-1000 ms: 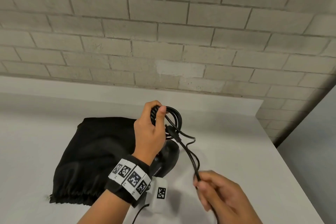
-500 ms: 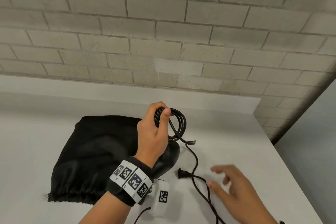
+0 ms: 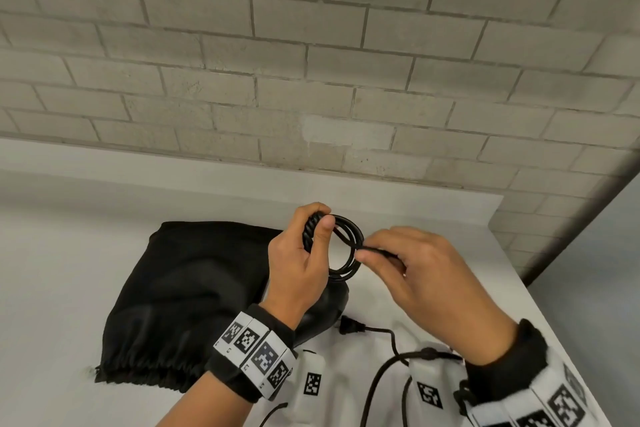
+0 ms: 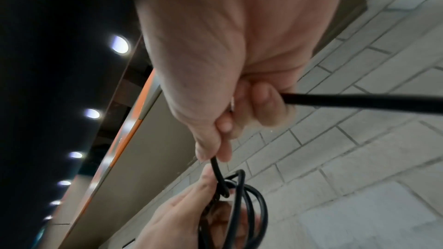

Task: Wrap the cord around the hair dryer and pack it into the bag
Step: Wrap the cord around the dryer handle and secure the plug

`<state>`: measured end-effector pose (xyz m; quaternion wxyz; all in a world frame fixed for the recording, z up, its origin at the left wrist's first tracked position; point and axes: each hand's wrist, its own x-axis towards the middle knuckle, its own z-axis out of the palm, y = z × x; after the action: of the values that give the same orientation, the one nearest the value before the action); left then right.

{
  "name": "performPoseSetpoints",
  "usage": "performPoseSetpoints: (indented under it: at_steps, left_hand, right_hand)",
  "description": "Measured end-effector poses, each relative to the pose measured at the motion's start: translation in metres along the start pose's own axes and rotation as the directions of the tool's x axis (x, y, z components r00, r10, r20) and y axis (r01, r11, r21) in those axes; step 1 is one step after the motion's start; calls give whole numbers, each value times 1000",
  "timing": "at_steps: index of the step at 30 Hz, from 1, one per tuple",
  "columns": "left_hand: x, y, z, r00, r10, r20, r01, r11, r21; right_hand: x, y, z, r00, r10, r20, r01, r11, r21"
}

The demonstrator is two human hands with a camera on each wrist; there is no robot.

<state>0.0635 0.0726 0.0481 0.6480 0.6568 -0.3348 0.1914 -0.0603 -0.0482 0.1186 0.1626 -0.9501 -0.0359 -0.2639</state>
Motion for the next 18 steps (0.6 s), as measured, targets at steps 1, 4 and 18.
performPoseSetpoints:
  at_steps: [1,4,18]
  left_hand:
    - [0,0,-1,1000,8,10,-8,1000,8]
    - [0,-1,-4,997,50,52,-50,999,5]
    - [-6,3,2,979,151,139,-142,987,-76]
  right_hand:
    - [5,0,-3,1000,-24,-15,24,1000,4]
    - [21,0,-10,995,-77,-62,82,994,78]
    - [49,0,6,995,97,-8,-77,832,550]
